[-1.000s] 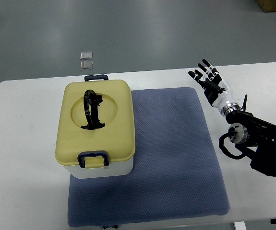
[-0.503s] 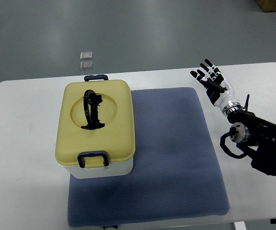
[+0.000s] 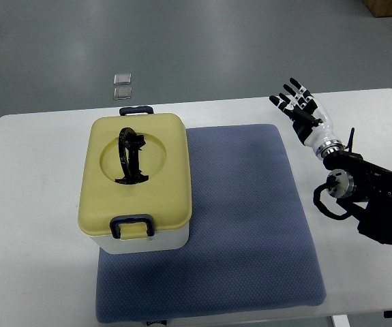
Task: Open white storage box with right hand
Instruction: 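Raise the right hand and swing it over the yellow lid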
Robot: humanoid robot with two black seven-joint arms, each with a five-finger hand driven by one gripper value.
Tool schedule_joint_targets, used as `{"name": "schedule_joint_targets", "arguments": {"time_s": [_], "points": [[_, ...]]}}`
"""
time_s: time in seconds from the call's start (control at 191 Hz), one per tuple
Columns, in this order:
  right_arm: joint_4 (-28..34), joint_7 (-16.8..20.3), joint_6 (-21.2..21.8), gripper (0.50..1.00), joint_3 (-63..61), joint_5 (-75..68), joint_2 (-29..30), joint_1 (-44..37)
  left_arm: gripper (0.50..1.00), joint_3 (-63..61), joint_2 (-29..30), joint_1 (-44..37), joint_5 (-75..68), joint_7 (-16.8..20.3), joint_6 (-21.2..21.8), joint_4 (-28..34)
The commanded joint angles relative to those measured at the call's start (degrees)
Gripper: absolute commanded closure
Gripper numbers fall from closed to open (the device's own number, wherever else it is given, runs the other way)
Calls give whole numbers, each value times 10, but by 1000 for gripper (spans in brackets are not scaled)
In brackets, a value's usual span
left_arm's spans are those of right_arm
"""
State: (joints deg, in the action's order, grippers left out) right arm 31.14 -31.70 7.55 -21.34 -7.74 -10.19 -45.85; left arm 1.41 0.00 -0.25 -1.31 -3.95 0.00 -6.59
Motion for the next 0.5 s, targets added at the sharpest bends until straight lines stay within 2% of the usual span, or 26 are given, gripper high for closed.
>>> {"name": "schedule_joint_targets", "arguments": {"time_s": [0.0,0.157,0.325,0.497], "points": [[3,0,-3,572,1,39,-8,-21,500,0,0,0,0,0,0,0],[7,0,-1,572,9,124,-42,-76,500,0,0,0,0,0,0,0],[40,0,11,572,9,272,-84,-150,500,0,0,0,0,0,0,0],[67,1,34,572,10,403,-90,-224,500,0,0,0,0,0,0,0]]}}
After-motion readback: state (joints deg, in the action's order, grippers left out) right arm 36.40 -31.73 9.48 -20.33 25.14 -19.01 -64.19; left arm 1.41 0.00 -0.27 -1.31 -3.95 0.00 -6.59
